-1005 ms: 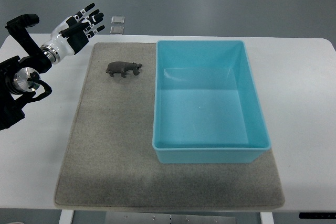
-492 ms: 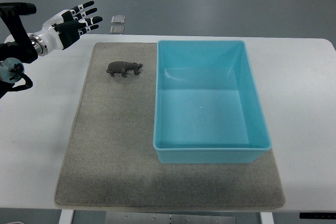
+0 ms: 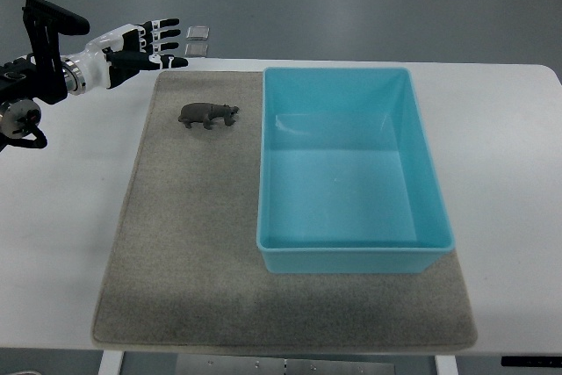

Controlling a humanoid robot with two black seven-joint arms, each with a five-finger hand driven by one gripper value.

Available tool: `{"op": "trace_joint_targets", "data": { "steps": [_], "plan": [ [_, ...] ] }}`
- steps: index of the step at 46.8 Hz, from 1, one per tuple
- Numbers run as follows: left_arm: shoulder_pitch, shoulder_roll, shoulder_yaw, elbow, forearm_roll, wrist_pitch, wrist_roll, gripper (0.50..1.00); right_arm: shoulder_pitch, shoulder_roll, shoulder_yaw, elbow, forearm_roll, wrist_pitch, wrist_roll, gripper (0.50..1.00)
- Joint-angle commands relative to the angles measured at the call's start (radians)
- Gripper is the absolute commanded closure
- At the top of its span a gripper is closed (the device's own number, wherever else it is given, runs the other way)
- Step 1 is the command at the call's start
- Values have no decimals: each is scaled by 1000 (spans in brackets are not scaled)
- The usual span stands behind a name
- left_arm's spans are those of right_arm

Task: Place brown hippo in blue box with left hand
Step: 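Extend the left hand forward toward the brown hippo figurine, then lower the left hand over the hippo and close fingers around it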

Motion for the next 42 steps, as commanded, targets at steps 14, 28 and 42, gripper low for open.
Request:
{"op": "trace_joint_targets", "data": {
  "steps": [14, 28, 42],
  "plan": [
    [-36, 3, -11, -9, 324, 10, -40, 516, 0, 0, 0, 0, 0, 0, 0, 564],
    [-61, 16, -17, -38, 628, 20, -86, 514, 0, 0, 0, 0, 0, 0, 0, 564],
    [-59, 4, -22, -64, 838, 194, -94, 516, 0, 0, 0, 0, 0, 0, 0, 564]
  ]
}}
